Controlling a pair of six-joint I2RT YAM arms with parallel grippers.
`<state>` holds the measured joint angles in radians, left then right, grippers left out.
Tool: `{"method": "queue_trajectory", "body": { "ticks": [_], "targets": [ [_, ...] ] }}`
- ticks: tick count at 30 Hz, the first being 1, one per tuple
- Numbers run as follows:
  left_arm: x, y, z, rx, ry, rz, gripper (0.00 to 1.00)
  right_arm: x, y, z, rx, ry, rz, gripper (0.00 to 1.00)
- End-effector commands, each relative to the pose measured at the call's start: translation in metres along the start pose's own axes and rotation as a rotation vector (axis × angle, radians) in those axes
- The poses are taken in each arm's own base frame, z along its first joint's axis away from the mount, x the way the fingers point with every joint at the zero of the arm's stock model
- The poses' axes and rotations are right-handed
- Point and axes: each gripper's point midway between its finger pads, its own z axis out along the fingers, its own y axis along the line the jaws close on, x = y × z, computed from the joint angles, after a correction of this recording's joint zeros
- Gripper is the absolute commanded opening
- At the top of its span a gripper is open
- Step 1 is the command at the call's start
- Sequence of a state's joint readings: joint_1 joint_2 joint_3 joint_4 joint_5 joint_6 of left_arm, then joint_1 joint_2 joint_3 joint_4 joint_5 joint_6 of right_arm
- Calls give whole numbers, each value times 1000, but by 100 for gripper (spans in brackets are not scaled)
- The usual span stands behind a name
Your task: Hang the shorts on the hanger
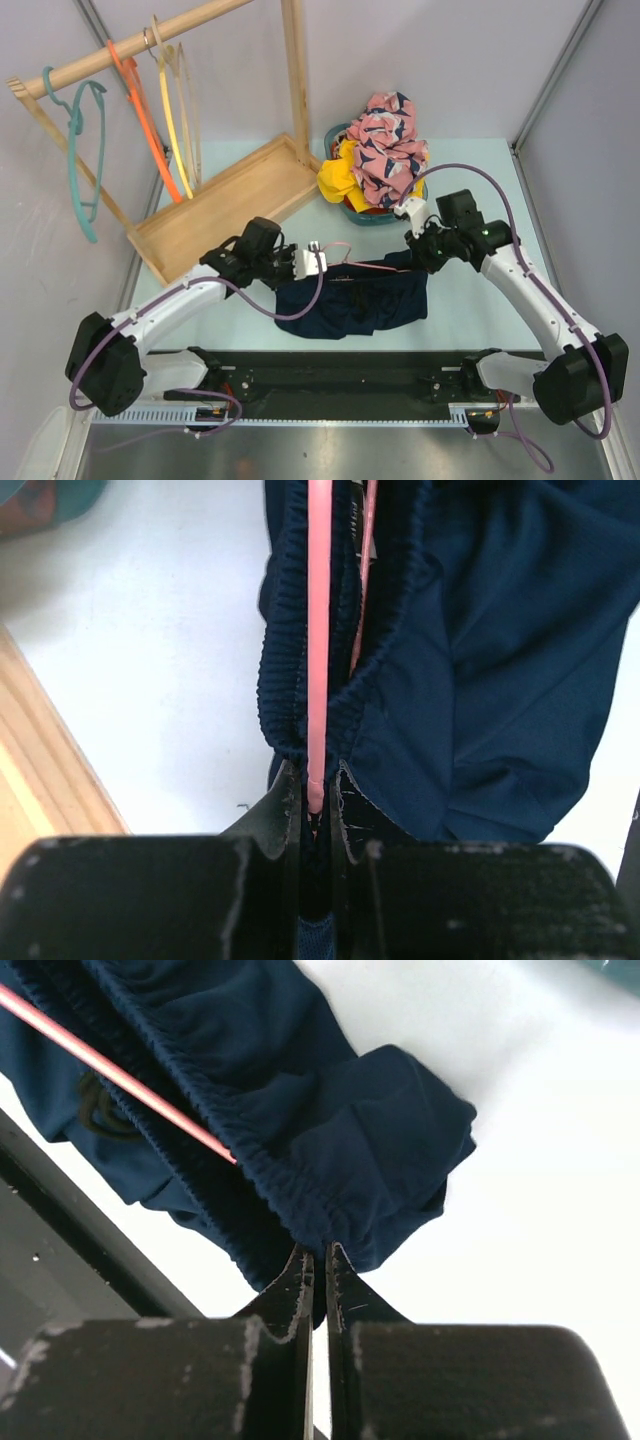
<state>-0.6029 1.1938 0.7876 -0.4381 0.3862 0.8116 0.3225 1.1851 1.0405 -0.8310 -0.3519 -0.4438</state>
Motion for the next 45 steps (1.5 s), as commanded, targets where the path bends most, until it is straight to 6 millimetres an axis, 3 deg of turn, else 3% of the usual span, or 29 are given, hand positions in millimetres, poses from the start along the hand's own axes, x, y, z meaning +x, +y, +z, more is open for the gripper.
{"method": "queue_trajectory", "body": {
  "ticks": [1, 4, 7, 9, 11, 14, 16, 17, 21, 27, 31, 35, 40, 43, 45],
  "targets": [
    [-3, 15, -12, -63, 59, -73, 0, -14, -13, -10, 114, 20, -30, 22],
    [-19, 15, -22, -56, 11, -61, 0, -18, -10, -14, 82, 12, -38, 64],
    [-32, 13, -32, -48, -35, -27, 0, -33, -3, -24, 36, -53, -76, 78],
    [-41, 15, -40, -46, -54, -12, 0, -52, 5, -32, 8, -116, -132, 79],
    [-54, 19, -47, -45, -78, -3, 0, -70, 12, -41, -18, -167, -201, 78],
    [-70, 16, -56, -9, -122, 7, 0, -91, 43, -45, -127, -240, -320, 75],
    [-80, 17, -62, -5, -155, 20, 0, -101, 59, -45, -161, -275, -395, 72],
    [-82, 17, -63, -1, -161, 22, 0, -106, 76, -44, -199, -291, -464, 70],
    [-93, 13, -71, 26, -189, 42, 0, -123, 103, -40, -223, -348, -608, 63],
    [-104, 11, -86, 40, -225, 72, 0, -127, 104, -31, -213, -344, -674, 47],
    [-105, 17, -96, 31, -251, 60, 0, -117, 106, -37, -249, -325, -655, 44],
    [-107, 19, -104, 39, -287, 55, 0, -105, 106, -42, -294, -307, -606, 35],
    [-112, 22, -108, 48, -319, 41, 0, -103, 111, -47, -343, -322, -578, 34],
    [-116, 24, -111, 53, -342, 27, 0, -105, 115, -48, -364, -335, -569, 26],
    [-118, 26, -114, 51, -356, 11, 0, -105, 117, -49, -371, -337, -558, 11]
  ]
}}
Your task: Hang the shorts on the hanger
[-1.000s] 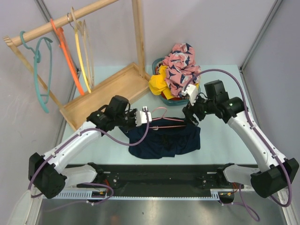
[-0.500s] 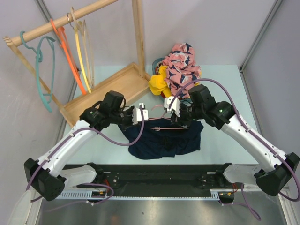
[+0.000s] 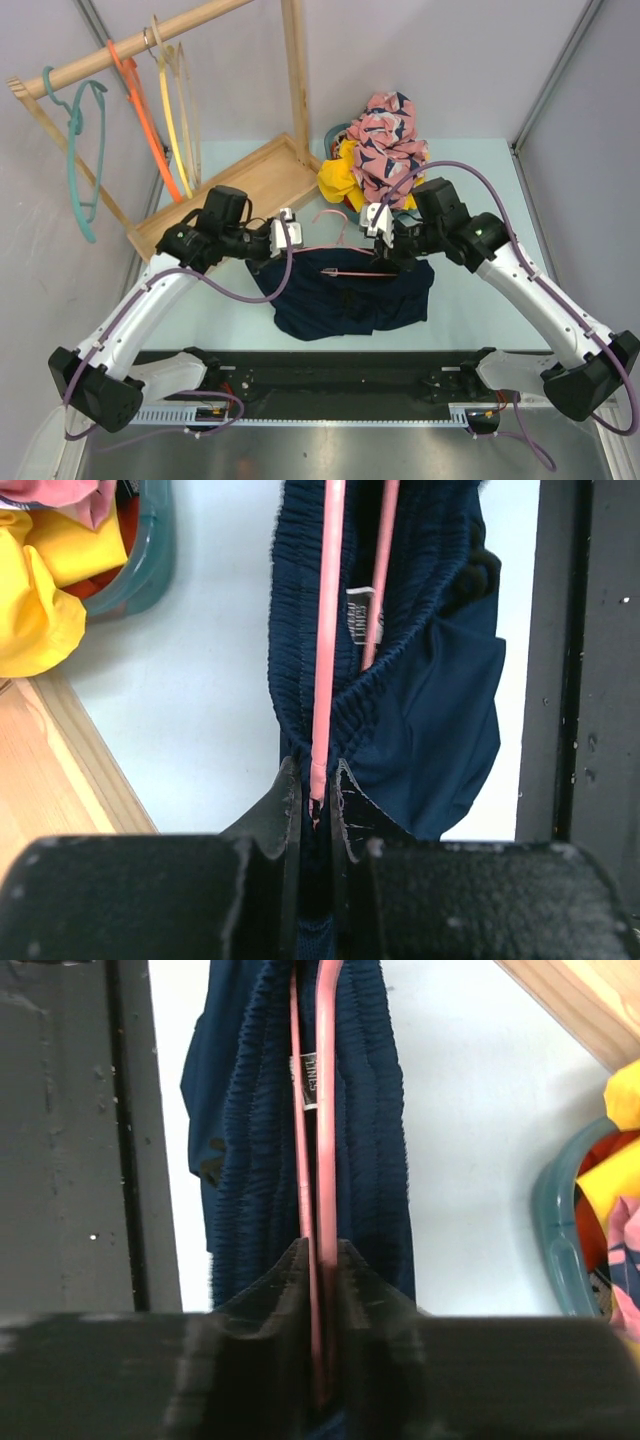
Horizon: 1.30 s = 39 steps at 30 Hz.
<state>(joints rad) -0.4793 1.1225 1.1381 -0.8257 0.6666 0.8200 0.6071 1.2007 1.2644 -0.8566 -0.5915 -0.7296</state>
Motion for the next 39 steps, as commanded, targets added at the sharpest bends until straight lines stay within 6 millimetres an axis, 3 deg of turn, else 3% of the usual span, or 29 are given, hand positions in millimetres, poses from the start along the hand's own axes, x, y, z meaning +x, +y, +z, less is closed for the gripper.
{"method": "queue_trajectory", "body": {
  "ticks": [1, 3, 4, 6, 7, 9, 10, 17, 20, 24, 28, 31, 33, 39],
  "targets": [
    [-45, 11, -20, -26, -158, 64, 0, -23, 6, -12, -12, -79, 6, 0],
    [-46, 14, -21, -39, -154, 47, 1, -32, -3, -18, 31, -124, 62, 0],
    [-47, 14, -23, -45, -152, 43, 10, -36, -8, -22, 53, -147, 96, 0],
    [-56, 14, -29, -58, -169, 33, 35, -39, -32, -32, 132, -183, 174, 0],
    [-61, 12, -35, -72, -185, 37, 61, -44, -42, -38, 161, -193, 188, 0],
    [-74, 16, -45, -118, -217, 33, 78, -39, -64, -43, 205, -189, 275, 0],
    [-83, 19, -51, -146, -241, 46, 89, -49, -72, -51, 223, -211, 278, 0],
    [-118, 35, -87, -337, -371, -27, 91, -92, -110, -62, 275, -315, 365, 0],
    [-130, 40, -97, -397, -440, -75, 88, -100, -117, -57, 302, -322, 392, 0],
    [-124, 59, -102, -516, -441, -111, 96, -103, -118, -57, 338, -333, 365, 0],
    [-105, 71, -94, -558, -361, -149, 97, -108, -108, -65, 325, -363, 333, 0],
    [-101, 78, -98, -609, -354, -172, 98, -109, -101, -71, 333, -366, 313, 0],
    [-109, 75, -105, -616, -400, -195, 100, -107, -101, -68, 354, -353, 320, 0],
    [-154, 27, -101, -366, -622, -262, 100, -119, -99, -50, 358, -391, 362, 0]
  ]
}}
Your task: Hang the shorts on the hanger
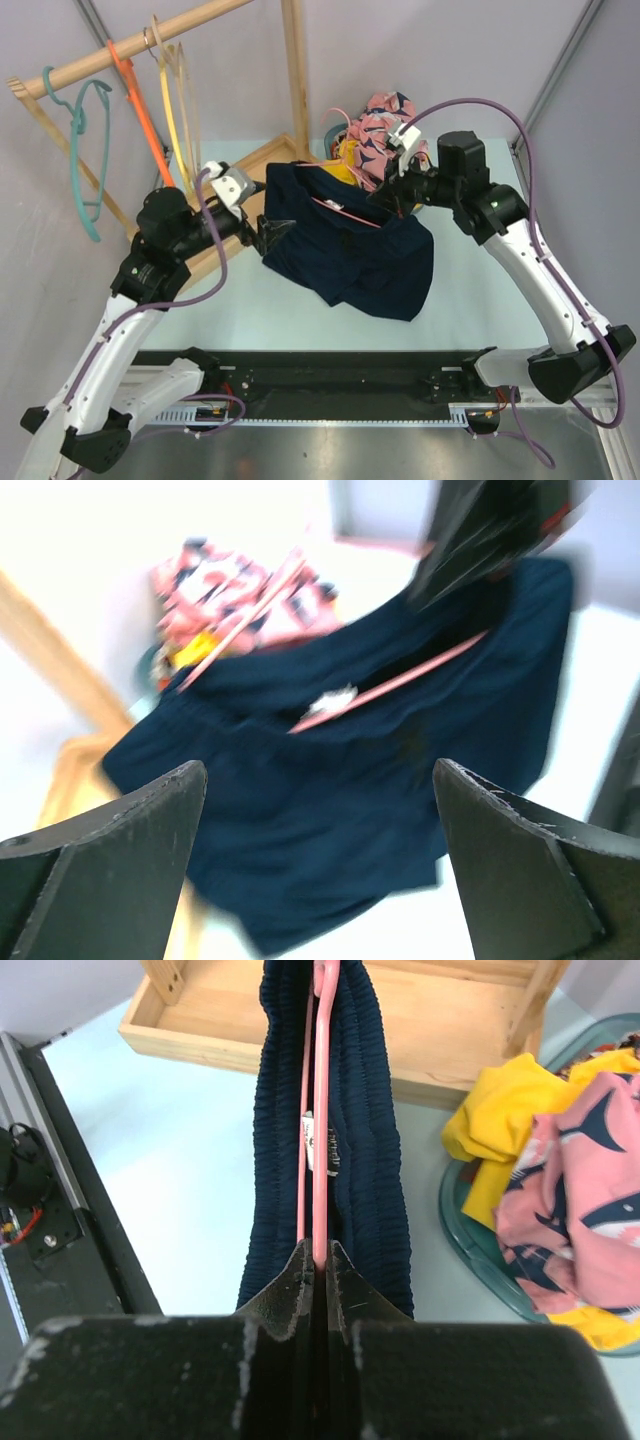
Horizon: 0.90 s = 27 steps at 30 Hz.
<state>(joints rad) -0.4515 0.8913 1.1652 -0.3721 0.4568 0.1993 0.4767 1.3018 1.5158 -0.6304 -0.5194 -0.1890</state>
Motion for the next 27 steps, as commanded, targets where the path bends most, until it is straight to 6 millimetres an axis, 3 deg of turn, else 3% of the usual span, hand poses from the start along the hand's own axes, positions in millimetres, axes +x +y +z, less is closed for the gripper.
{"method": "queue_trajectory", "body": {
  "ticks": [1, 5, 7, 8, 10, 11, 17, 23, 27],
  "targets": [
    [-43, -40, -8, 136, -177, -156, 100, -42, 12, 7, 19, -166, 4, 0],
    [-64, -42, 7, 77, -204, -287, 100, -55, 17, 21, 52, -234, 58, 0],
    [-64, -36, 22, 38, -186, -395, 100, -68, 23, 24, 53, -287, 72, 0],
    [-72, -31, 25, 19, -198, -430, 92, -70, 24, 26, 55, -296, 92, 0],
    [-65, -24, 44, -17, -151, -517, 79, -79, 28, 29, 80, -335, 101, 0],
    [-76, -20, 47, -28, -166, -533, 64, -81, 29, 30, 85, -344, 104, 0],
    [-75, -19, 79, -4, -164, -648, 50, -90, 32, 38, 154, -386, 117, 0],
    [-76, -2, 93, -78, -187, -741, 40, -102, 39, 40, 147, -437, 119, 0],
    [-75, -3, 99, -67, -186, -782, 32, -104, 42, 45, 147, -448, 121, 0]
  ]
}}
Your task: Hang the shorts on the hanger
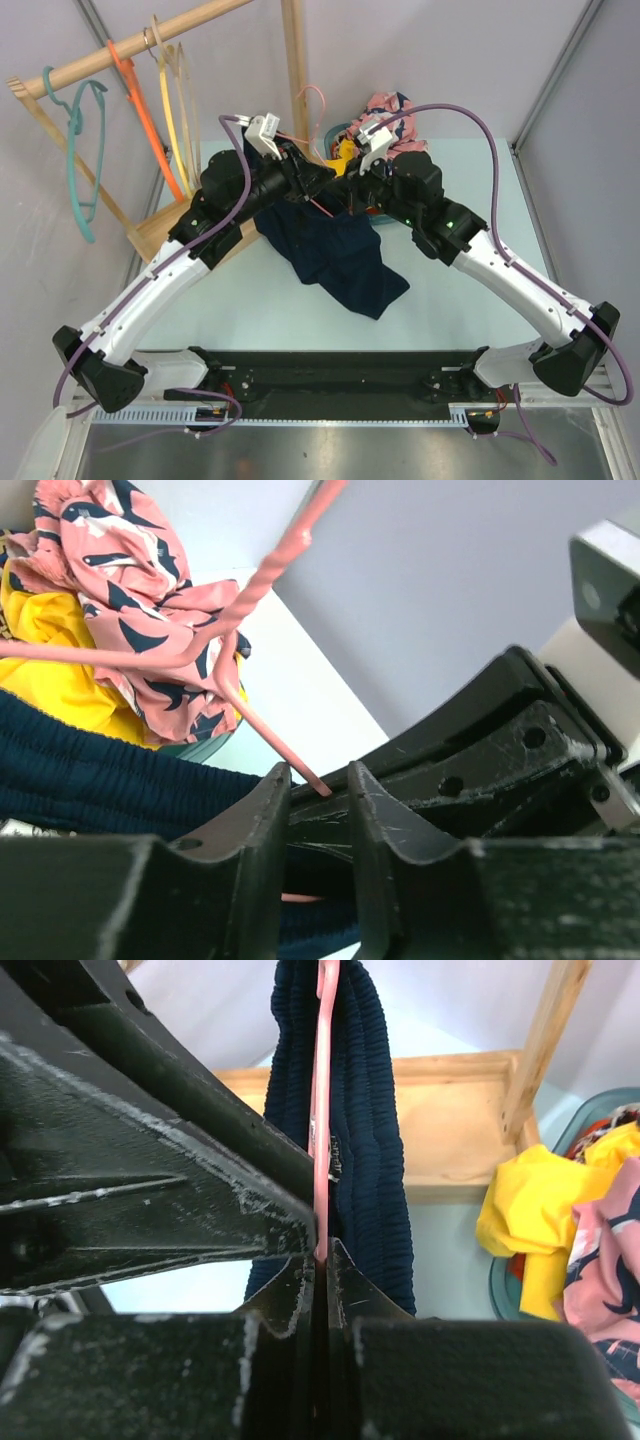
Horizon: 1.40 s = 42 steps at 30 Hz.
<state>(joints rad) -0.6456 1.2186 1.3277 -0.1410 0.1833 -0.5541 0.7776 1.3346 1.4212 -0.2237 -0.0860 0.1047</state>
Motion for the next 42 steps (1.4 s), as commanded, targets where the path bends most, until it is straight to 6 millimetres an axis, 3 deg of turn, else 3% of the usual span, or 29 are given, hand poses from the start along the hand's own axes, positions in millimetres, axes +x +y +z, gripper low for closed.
{"method": "queue_trajectory", "body": {
  "ticks": [1, 10, 13, 16, 20, 23, 26, 27, 28, 30, 31, 33, 34, 36, 37, 40, 42],
  "targets": [
    [-33, -19, 1, 36, -98, -74, 32, -55, 10, 3, -3, -206, 10, 0],
    [-15, 3, 7, -33, -102, -172, 32, -53, 19, 10, -10, -214, 31, 0],
    [-25, 0, 5, -3, -174, -204, 31, -52, 20, 11, -11, -210, 30, 0],
    [-29, -1, 6, 17, -209, -222, 23, -59, 21, 10, -15, -240, 24, 0],
    [-43, -1, 11, 30, -237, -237, 1, -60, 20, 9, -13, -244, 14, 0],
    [-59, 3, 16, 22, -262, -263, 0, -62, 15, 6, -7, -243, 13, 19],
    [-76, 9, 24, 14, -286, -284, 0, -70, 8, -2, 8, -261, 20, 53],
    [-84, 14, 26, 6, -301, -288, 0, -76, 3, -8, 20, -278, 21, 69],
    [-100, 7, 25, 25, -331, -286, 0, -79, 0, -11, 27, -286, 18, 76],
    [-111, 13, 35, 20, -349, -293, 1, -78, -10, -18, 57, -271, 15, 90],
    [-132, 7, 33, 41, -388, -284, 0, -84, -13, -27, 65, -288, 12, 92],
    [-139, 12, 46, 43, -389, -289, 0, -90, -24, -37, 97, -301, 14, 100],
    [-155, 10, 46, 53, -413, -289, 0, -95, -28, -45, 112, -313, 14, 100],
    [-162, 22, 60, 42, -420, -306, 0, -100, -38, -54, 140, -325, 11, 100],
    [-181, 18, 56, 57, -458, -294, 0, -104, -41, -62, 150, -336, 10, 100],
    [-209, 24, 64, 66, -508, -288, 0, -110, -50, -75, 182, -353, -3, 100],
    [-220, 24, 69, 82, -522, -271, 0, -112, -54, -83, 197, -358, -3, 100]
  ]
}}
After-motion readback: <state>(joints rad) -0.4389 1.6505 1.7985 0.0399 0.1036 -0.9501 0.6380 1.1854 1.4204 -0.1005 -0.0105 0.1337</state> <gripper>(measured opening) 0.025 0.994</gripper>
